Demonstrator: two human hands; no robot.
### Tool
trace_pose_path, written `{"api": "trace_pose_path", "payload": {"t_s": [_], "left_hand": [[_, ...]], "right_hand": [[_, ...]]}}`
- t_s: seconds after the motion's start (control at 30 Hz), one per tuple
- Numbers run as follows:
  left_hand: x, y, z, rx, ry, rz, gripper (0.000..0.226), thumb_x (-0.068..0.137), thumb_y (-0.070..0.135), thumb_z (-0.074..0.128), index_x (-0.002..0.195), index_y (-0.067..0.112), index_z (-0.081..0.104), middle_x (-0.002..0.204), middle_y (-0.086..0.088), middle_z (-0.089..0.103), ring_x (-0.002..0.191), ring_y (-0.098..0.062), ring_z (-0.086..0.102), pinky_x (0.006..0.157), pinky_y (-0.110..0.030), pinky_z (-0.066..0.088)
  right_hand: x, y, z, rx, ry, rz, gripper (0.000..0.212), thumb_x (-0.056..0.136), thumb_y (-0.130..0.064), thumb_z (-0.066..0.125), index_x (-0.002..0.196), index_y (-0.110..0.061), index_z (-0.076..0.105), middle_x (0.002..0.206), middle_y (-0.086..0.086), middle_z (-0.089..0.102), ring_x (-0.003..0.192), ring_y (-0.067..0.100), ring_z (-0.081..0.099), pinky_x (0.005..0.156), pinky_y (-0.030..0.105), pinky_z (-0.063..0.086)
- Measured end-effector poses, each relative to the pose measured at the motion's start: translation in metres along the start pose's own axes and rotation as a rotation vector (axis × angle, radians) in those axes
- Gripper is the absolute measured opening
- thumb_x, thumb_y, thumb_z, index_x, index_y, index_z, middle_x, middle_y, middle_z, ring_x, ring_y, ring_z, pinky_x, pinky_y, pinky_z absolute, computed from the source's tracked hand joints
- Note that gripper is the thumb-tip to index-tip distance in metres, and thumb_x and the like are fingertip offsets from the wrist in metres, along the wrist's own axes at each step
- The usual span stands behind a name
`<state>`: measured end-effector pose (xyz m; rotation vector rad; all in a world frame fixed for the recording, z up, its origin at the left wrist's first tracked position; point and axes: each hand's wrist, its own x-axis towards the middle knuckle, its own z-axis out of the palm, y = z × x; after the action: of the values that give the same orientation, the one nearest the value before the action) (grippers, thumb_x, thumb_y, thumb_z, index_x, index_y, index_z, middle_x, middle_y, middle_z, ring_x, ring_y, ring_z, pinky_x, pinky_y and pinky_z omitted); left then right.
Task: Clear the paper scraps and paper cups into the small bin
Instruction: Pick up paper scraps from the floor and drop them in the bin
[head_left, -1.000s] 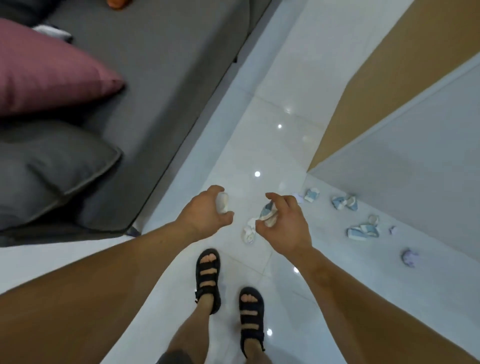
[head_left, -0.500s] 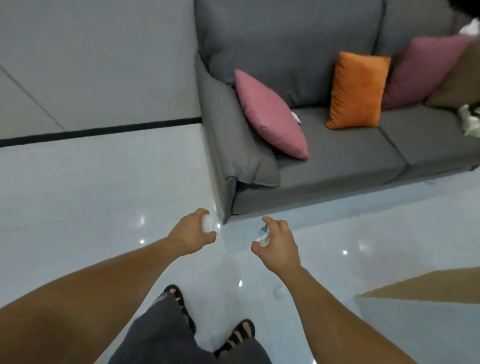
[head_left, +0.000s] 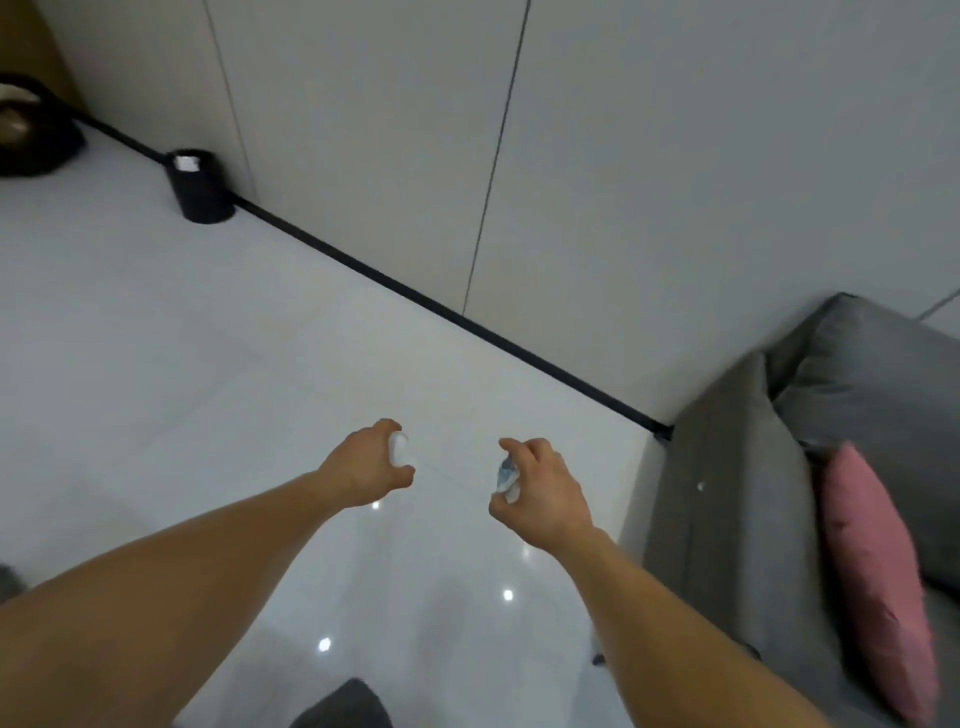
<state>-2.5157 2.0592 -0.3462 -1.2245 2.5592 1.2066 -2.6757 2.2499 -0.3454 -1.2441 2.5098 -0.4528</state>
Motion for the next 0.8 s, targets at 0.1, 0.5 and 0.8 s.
{"api": "trace_pose_path", "payload": {"t_s": [0.1, 0.5, 0.8], "left_hand": [[0.024, -0.031, -0.064, -0.04, 0.095, -0.056, 0.063, 0.079, 0.033, 0.07, 0.134, 0.02, 0.041, 0.111, -0.001, 0.053, 0.088, -0.022, 0.058, 0.072, -0.03, 0.05], [0.143, -0.11, -0.232, -0.071, 0.365, -0.275, 0.066, 0.078, 0.033, 0.069, 0.135, 0.022, 0.039, 0.116, -0.002, 0.052, 0.093, -0.022, 0.056, 0.074, -0.032, 0.052], [0.246, -0.127, -0.342, -0.104, 0.493, -0.371, 0.065, 0.078, 0.035, 0.069, 0.135, 0.022, 0.04, 0.117, -0.002, 0.053, 0.095, -0.022, 0.057, 0.076, -0.035, 0.053]], "right_hand": [[0.07, -0.066, 0.003, -0.002, -0.016, -0.139, 0.072, 0.077, -0.042, 0.064, 0.143, -0.035, 0.035, 0.132, -0.009, 0.04, 0.118, 0.014, 0.044, 0.087, 0.026, 0.044], [0.316, -0.225, 0.024, -0.02, -0.102, -0.513, 0.072, 0.079, -0.039, 0.064, 0.144, -0.031, 0.034, 0.133, -0.007, 0.04, 0.12, 0.016, 0.043, 0.087, 0.027, 0.044], [0.494, -0.31, 0.013, -0.029, -0.141, -0.661, 0.072, 0.078, -0.04, 0.063, 0.144, -0.03, 0.034, 0.133, -0.006, 0.04, 0.12, 0.016, 0.044, 0.087, 0.028, 0.042]]}}
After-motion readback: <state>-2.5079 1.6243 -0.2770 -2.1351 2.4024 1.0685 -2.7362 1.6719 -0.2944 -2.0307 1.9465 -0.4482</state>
